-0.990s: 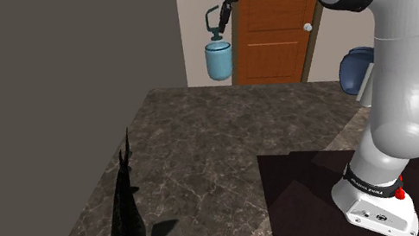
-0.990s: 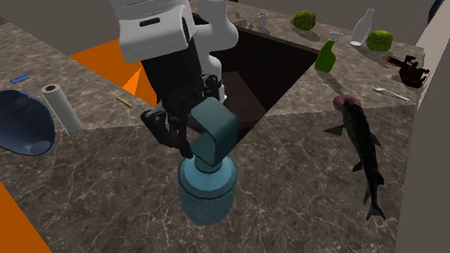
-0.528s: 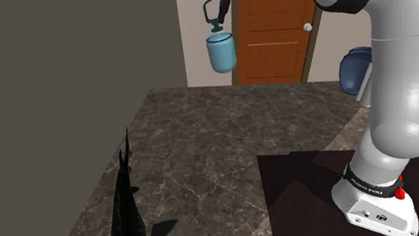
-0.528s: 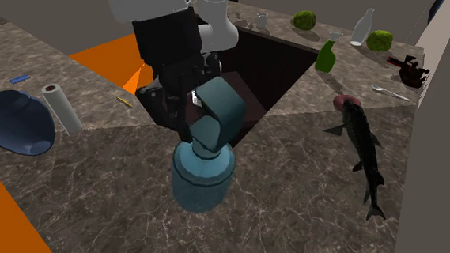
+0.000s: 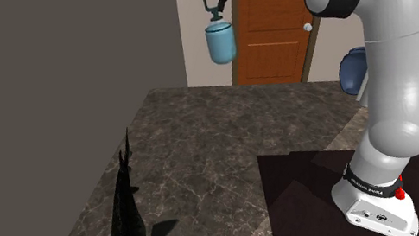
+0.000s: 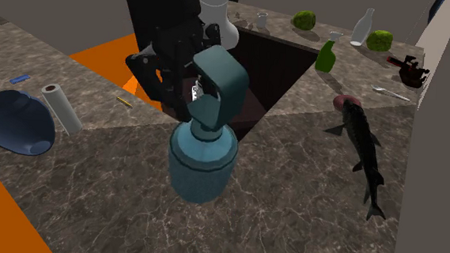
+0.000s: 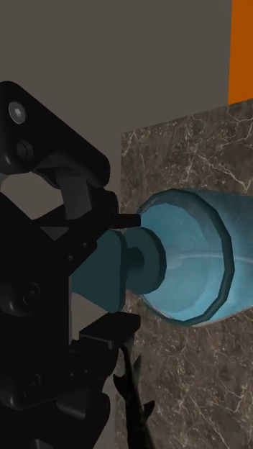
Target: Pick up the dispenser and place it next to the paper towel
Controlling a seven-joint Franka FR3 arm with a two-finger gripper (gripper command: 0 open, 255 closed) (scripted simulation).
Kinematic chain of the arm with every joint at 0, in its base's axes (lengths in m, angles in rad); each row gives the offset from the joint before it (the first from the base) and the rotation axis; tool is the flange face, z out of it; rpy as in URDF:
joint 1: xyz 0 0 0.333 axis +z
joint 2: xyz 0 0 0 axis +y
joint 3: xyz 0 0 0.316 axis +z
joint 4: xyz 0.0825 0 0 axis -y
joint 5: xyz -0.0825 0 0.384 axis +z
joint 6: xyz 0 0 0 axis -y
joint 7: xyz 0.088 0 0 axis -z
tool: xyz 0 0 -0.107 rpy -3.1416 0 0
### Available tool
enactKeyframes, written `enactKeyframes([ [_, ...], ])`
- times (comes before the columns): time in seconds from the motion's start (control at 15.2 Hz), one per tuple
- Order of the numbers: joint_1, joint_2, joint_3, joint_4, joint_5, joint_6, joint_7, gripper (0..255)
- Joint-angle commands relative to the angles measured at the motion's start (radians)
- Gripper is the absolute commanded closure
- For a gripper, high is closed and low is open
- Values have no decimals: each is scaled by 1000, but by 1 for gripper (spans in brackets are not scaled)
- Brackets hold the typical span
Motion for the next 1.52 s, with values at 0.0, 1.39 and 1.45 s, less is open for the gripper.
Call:
enactKeyframes([
  [0.0,-18,23,2,60,12,-36,7,255],
  [1.39,-65,-552,-137,-600,-247,37,-291,255],
  [1.45,-74,-566,-146,-610,-256,31,-307,255],
])
